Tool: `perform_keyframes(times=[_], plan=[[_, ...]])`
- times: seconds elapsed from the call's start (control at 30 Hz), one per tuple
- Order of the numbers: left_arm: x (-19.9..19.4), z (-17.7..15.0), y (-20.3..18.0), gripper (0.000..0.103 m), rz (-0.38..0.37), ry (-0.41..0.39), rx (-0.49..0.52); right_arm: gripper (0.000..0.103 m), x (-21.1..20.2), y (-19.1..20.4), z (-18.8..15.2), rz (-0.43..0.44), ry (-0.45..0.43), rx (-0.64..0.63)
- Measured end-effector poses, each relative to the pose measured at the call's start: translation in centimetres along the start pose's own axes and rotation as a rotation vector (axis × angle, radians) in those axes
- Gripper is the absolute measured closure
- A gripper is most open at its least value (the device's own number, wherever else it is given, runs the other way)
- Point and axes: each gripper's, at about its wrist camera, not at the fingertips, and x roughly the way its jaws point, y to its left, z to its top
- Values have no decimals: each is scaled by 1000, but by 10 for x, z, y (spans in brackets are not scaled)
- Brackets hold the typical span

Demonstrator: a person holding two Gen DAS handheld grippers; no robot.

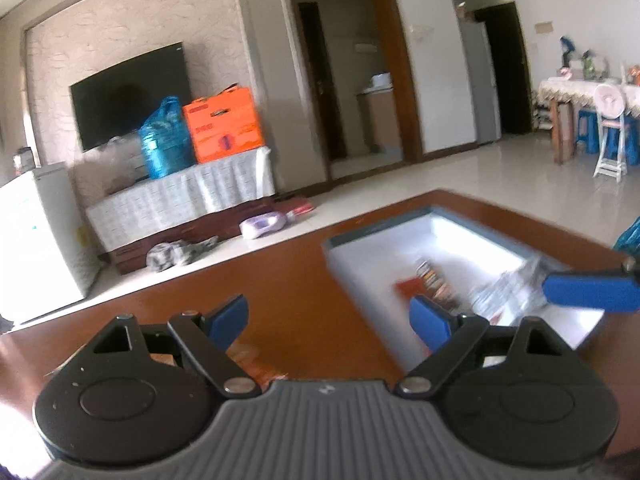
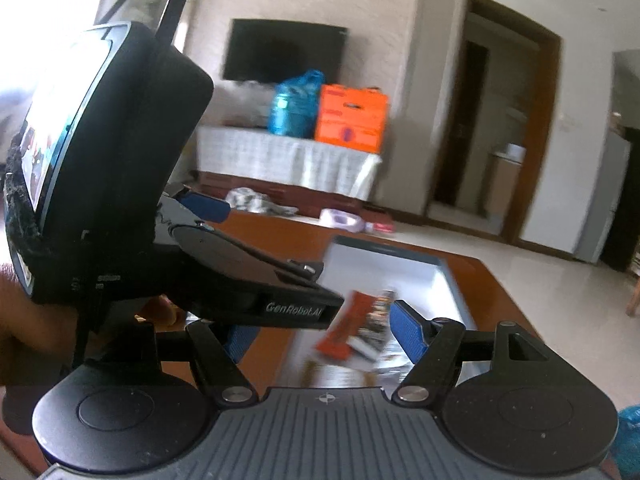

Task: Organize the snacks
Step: 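Open right tool to drop tan cake packet into the box, then grasp gold wrapped candy with left tool while right tool grasps silver candy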

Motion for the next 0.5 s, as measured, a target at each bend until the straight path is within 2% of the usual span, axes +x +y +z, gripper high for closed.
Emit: perform_keyframes(times=[0.1, 0.17, 0.27, 0.37, 0.5], plan=[[-24, -22, 32, 14, 29, 27, -16, 34, -3, 22, 0, 76, 0, -58], [-34, -33, 51, 14, 75, 39, -23, 36, -2, 36, 0, 112, 6, -87], [-45, -50, 74, 14, 85, 82, -78, 41, 6, 50, 2, 171, 38, -93], [-50, -64, 83, 14, 107, 95, -82, 43, 18, 61, 1, 192, 82, -106], [-40, -78, 92, 14, 91, 122, -111, 45, 27, 71, -3, 193, 115, -121]])
